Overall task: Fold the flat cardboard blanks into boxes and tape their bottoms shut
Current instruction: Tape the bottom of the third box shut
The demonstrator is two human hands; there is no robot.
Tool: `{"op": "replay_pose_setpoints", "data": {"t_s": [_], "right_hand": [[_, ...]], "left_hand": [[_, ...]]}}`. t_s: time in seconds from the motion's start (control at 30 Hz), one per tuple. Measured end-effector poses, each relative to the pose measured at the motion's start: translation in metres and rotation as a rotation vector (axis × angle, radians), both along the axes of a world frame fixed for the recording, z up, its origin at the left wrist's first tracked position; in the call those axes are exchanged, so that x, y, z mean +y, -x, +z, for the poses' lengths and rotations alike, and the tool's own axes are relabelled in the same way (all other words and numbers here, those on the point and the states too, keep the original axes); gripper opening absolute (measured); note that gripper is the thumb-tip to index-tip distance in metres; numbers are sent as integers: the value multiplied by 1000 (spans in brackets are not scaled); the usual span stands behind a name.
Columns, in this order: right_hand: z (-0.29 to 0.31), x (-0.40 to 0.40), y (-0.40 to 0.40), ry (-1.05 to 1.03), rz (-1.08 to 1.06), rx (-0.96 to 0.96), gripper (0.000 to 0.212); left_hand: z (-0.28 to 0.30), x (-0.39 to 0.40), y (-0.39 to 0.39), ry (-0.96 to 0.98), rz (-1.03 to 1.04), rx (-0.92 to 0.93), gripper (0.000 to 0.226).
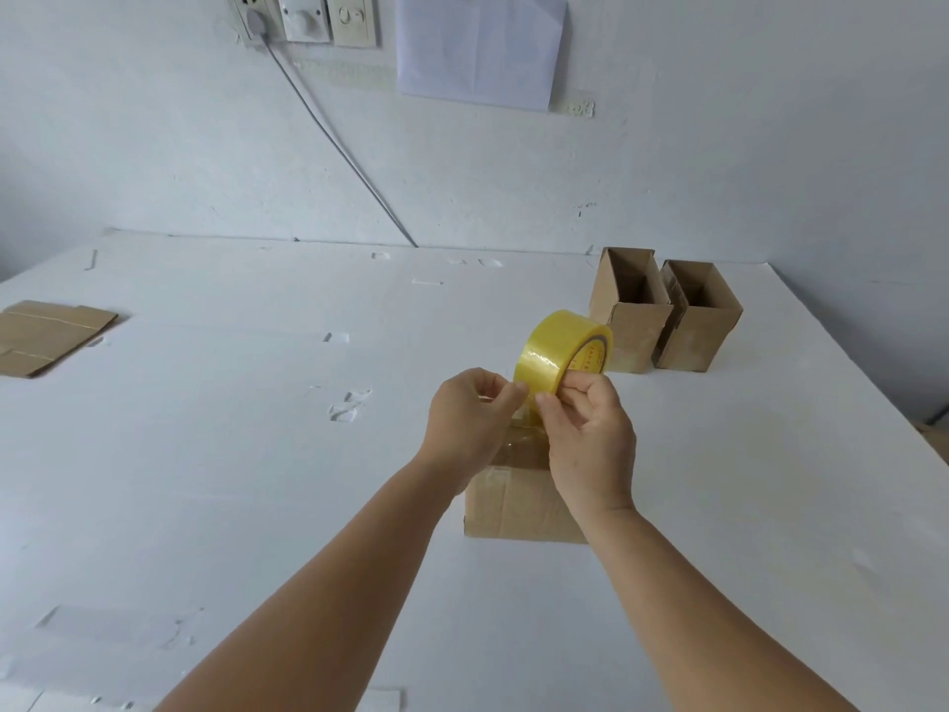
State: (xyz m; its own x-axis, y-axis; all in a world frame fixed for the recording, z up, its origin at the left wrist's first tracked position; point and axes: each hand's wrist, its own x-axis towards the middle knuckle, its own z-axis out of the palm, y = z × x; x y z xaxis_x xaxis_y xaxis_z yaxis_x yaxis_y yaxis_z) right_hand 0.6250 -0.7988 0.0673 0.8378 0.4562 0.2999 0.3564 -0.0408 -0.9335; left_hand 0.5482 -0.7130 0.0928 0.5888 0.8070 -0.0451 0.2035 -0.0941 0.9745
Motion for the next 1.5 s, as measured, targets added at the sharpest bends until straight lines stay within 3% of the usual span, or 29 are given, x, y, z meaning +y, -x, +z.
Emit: {"op": "replay_pose_setpoints", "data": {"t_s": [0.1, 0.23, 0.37, 0.53, 0.63, 0.83, 1.07, 1.27, 1.43, 1.5], "right_hand": [[-5, 0, -3, -12, 37, -31, 20], [-4, 0, -9, -102, -156, -38, 51], [-3, 2, -23, 117, -133, 144, 77], [-1, -4, -28, 263, -47, -8, 50], [1, -8, -28, 240, 51, -90, 53], [-8, -11, -32, 234, 162, -92, 67], [-8, -14, -36, 228, 184, -25, 41], [-6, -17, -33, 194, 185, -16, 44], [-9, -18, -33, 235, 118, -79, 44], [-12, -16, -33, 248, 97, -97, 43]], "left_hand": [[-2, 1, -1, -55, 48, 25, 21], [-6, 4, 0, -44, 59, 11, 18], [-12, 6, 1, -49, 64, 21, 15], [-20, 16, 2, 45, 99, -20, 18], [-24, 16, 2, 78, 124, -40, 17], [-24, 15, 1, 230, 132, -136, 9], [-22, 18, 2, 332, 117, -173, 23], [-13, 25, 5, 186, 34, -13, 23], [-2, 38, 22, 89, -108, 136, 5], [-1, 43, 28, 70, -129, 195, 10]]}}
